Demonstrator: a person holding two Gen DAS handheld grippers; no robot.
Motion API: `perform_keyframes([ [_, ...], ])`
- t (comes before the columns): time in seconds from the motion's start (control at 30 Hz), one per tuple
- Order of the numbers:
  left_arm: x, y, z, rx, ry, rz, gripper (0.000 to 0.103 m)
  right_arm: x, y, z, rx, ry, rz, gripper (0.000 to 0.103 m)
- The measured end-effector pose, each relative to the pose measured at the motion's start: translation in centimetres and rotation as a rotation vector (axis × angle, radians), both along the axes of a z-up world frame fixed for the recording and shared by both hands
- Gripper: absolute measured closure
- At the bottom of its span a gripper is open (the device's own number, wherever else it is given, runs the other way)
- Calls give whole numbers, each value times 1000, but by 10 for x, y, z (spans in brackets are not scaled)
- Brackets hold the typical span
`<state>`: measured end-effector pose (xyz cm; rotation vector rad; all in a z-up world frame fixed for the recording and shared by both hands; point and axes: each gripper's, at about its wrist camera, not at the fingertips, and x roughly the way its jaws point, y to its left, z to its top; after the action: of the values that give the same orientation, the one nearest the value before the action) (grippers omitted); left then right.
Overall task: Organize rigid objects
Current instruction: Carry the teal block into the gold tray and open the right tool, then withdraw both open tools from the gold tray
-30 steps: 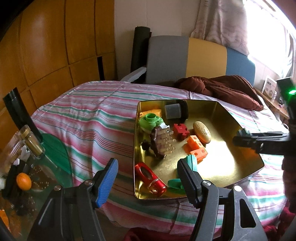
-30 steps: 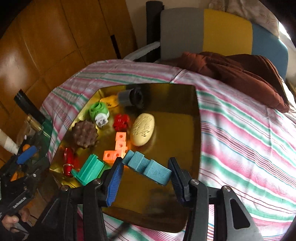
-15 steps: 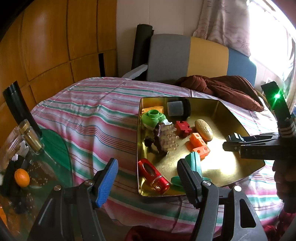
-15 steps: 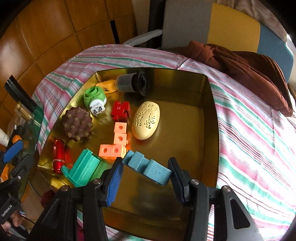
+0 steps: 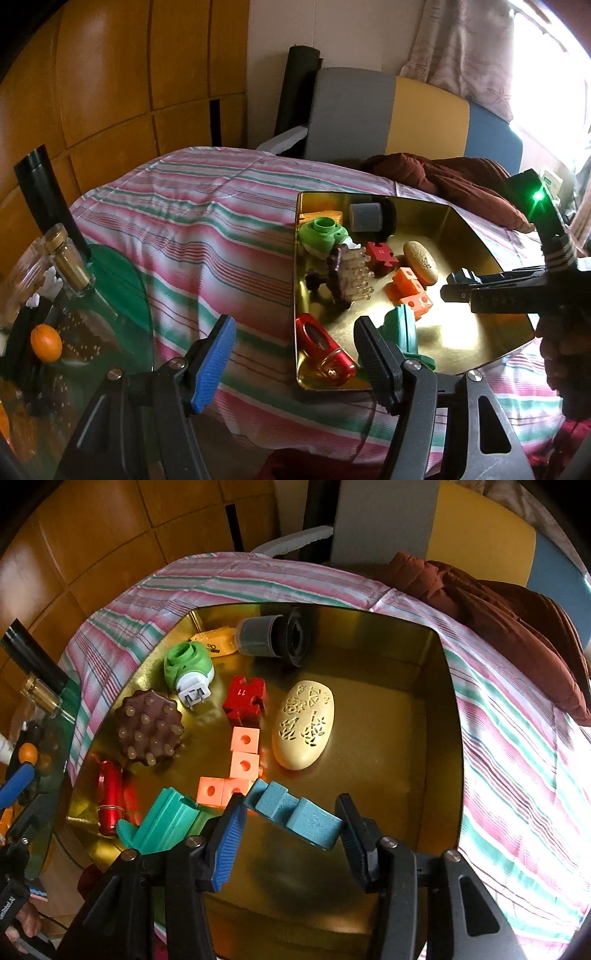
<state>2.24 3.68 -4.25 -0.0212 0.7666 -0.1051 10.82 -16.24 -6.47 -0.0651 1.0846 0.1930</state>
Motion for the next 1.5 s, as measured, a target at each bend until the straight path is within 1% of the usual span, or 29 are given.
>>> perform_keyframes([
  [0.2, 0, 0, -1, 4, 0, -5, 36, 11, 0, -19, -27, 64, -16, 53],
  [0.3, 0, 0, -3, 2, 7, -5, 36, 13, -6, -27, 17, 101, -36, 52],
  [0.47, 0, -3, -4, 8, 10, -9, 36, 12, -13, -28, 45, 84, -56, 52],
  [0.57, 0, -5, -3, 10, 7, -14, 36, 10, -18, -27, 84, 80, -64, 52],
  [0.77, -1, -10, -2, 16, 5, -23, 36, -4, -28, -13, 150, 38, -66, 50],
  [0.97, -2, -19, 2, 21, -8, -40, 36, -26, -32, 4, 137, -20, -71, 49],
  [1.07, -2, -27, 6, 27, -20, -52, 29, -36, -40, 12, 149, -60, -96, 49],
  [1.23, -2, -44, 13, 33, -37, -83, 29, -59, -55, 23, 159, -140, -167, 49],
  [1.33, -2, -53, 15, 34, -38, -88, 24, -73, -62, 24, 148, -182, -219, 49],
  [1.4, -4, -59, 18, 42, -49, -84, 15, -83, -65, 23, 148, -210, -249, 49],
  [1.5, -7, -66, 21, 37, -62, -91, 11, -95, -67, 22, 124, -251, -296, 49],
])
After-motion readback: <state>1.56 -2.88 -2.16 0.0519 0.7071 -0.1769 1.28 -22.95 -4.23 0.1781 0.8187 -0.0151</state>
